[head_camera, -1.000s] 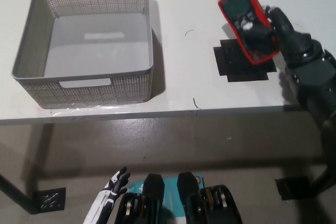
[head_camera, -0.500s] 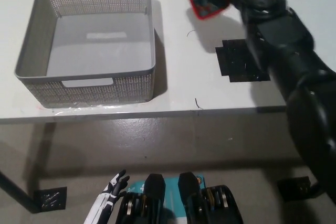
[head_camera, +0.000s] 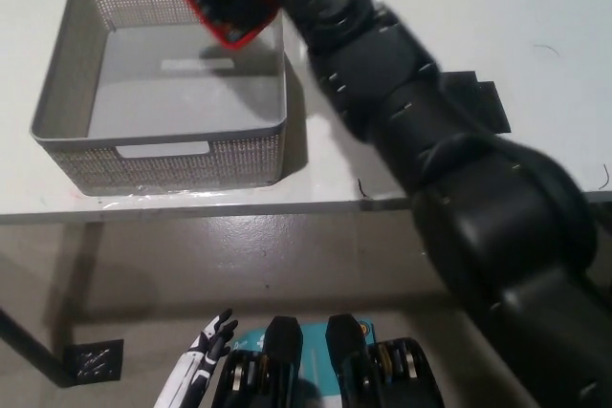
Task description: Use the right hand to pick up a multimeter on the right side and put it into a container on the left side
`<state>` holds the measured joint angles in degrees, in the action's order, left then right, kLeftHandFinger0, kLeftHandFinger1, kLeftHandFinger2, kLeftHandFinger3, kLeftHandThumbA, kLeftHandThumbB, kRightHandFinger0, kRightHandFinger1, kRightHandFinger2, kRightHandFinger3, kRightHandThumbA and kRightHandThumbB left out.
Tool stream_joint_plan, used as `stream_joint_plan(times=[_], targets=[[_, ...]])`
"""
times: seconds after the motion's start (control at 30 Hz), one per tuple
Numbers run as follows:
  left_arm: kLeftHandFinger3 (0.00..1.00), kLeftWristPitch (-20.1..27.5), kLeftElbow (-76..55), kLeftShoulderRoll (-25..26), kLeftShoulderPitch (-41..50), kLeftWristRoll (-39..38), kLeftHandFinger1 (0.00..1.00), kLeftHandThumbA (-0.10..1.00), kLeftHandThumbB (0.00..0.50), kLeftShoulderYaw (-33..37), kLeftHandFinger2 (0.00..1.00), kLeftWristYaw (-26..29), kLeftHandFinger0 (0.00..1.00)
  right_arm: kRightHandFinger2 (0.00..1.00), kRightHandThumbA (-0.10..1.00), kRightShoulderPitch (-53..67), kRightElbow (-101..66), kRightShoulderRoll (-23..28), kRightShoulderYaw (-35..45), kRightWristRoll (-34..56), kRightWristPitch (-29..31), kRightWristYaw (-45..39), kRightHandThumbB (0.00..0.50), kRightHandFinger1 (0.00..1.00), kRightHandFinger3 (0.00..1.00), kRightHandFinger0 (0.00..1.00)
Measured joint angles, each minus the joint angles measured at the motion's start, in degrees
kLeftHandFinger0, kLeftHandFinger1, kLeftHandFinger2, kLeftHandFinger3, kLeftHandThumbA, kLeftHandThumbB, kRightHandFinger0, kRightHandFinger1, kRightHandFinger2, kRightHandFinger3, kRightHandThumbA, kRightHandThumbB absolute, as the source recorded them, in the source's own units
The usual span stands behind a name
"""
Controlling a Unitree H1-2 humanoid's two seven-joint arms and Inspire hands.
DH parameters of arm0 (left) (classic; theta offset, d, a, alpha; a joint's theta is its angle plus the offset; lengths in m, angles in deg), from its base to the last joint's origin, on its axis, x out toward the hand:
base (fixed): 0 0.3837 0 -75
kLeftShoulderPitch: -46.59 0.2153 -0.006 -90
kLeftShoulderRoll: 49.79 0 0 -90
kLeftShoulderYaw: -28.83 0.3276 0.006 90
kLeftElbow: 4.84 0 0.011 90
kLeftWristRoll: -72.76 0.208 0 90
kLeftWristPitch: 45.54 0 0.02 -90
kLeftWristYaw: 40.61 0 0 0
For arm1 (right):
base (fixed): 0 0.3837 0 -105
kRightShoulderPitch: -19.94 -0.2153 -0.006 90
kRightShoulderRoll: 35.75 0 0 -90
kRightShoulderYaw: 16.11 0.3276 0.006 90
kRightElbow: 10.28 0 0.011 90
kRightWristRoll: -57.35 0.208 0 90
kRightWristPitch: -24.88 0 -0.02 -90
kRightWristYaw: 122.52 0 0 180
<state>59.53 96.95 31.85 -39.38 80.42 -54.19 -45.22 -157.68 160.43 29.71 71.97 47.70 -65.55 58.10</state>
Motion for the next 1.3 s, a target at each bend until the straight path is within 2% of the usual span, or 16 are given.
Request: stream_joint_plan(times=[0.1,0.27,0.3,0.33,0.37,0.4,0.43,0.47,0.6,0.63,0.73,0.77,0.97,1.03,1.17,1.3], targets=[[1.0,0.12,-0.09,0.0,0.02,0.04,1.0,1.0,0.405,0.04,1.0,-0.01,1.0,0.75,-0.1,0.56,0.02,-0.88,-2.44,-0.78,0.05,0.35,0.177,0.45,0.69,0.0],[1.0,0.12,-0.95,0.01,0.11,0.07,1.0,1.0,0.4,0.19,1.0,-0.19,1.0,0.72,-0.1,3.3,0.39,-1.17,-9.48,-3.87,0.65,1.44,0.175,0.35,0.63,0.0],[1.0,0.11,-0.98,0.03,0.08,0.07,1.0,1.0,0.41,0.26,1.0,-0.24,1.0,0.77,-0.1,3.89,0.47,-1.16,-10.46,-4.39,0.83,1.73,0.172,0.39,0.66,0.0],[1.0,0.11,-1.0,0.06,0.06,0.07,1.0,1.0,0.425,0.32,1.0,-0.29,1.0,0.85,-0.1,4.39,0.54,-1.16,-11.15,-4.67,0.95,1.99,0.204,0.5,0.72,0.09],[1.0,0.1,-1.05,0.1,-0.02,0.08,1.0,1.0,0.449,0.45,1.0,-0.36,1.0,1.0,0.19,5.08,0.82,-1.13,-12.01,-5.13,1.07,2.14,0.272,0.95,0.98,0.61],[1.0,0.1,-1.08,0.12,-0.11,0.1,1.0,1.0,0.45,0.55,1.0,-0.43,1.0,1.0,0.32,5.62,1.06,-1.08,-12.64,-5.47,1.08,2.22,0.33,0.93,1.0,0.66],[1.0,0.07,-1.15,0.15,-0.26,0.17,1.0,1.0,0.451,0.69,1.0,-0.51,1.0,1.0,0.5,6.1,1.23,-0.99,-13.2,-5.83,1.06,2.17,0.383,1.0,1.0,0.86],[1.0,-0.01,-1.39,0.21,-0.39,0.28,1.0,1.0,0.459,0.87,1.0,-0.57,1.0,1.0,0.59,6.32,1.27,-0.98,-13.51,-5.97,1.03,1.88,0.422,1.0,1.0,1.0],[1.0,-0.31,-2.35,0.42,-0.99,0.53,1.0,1.0,0.459,1.49,1.0,-1.11,1.0,1.0,0.71,6.17,1.23,0.13,-14.91,-6.46,0.84,-1.76,0.433,1.0,1.0,1.0],[1.0,-0.32,-2.35,0.45,-1.04,0.54,1.0,1.0,0.457,1.54,1.0,-1.15,1.0,1.0,0.79,6.17,1.23,0.33,-15.16,-6.54,0.82,-2.25,0.422,1.0,1.0,1.0],[1.0,-0.42,-2.37,0.68,-1.15,0.56,1.0,1.0,0.462,1.85,1.0,-1.26,1.0,1.0,0.8,6.17,1.23,1.73,-16.25,-7.0,0.28,-5.25,0.417,1.0,1.0,1.0],[1.0,-0.48,-2.39,0.71,-1.17,0.57,1.0,1.0,0.457,1.9,1.0,-1.27,1.0,1.0,0.82,6.17,1.21,2.04,-16.42,-7.04,0.21,-5.66,0.439,1.0,1.0,1.0],[1.0,-1.18,-2.84,0.76,-1.3,0.71,1.0,1.0,0.498,2.3,1.0,-1.31,1.0,1.0,0.88,5.9,1.04,3.59,-16.89,-7.09,0.09,-9.27,0.41,1.0,1.0,1.0],[1.0,-1.4,-2.85,0.76,-1.44,0.7,1.0,1.0,0.5,2.38,1.0,-1.47,1.0,1.0,0.91,5.85,0.9,4.03,-16.36,-6.89,0.28,-9.84,0.447,1.0,1.0,1.0],[1.0,-1.93,-2.86,0.76,-1.81,0.78,1.0,1.0,0.499,2.46,1.0,-1.52,1.0,1.0,0.94,5.71,-0.31,5.59,-14.44,-6.07,0.96,-10.73,0.366,1.0,1.0,1.0],[1.0,-2.53,-2.88,0.97,-2.21,0.82,1.0,1.0,0.5,2.46,1.0,-1.55,1.0,1.0,0.96,5.38,-4.07,9.44,-9.43,-4.02,1.42,-11.63,0.382,1.0,1.0,1.0]])
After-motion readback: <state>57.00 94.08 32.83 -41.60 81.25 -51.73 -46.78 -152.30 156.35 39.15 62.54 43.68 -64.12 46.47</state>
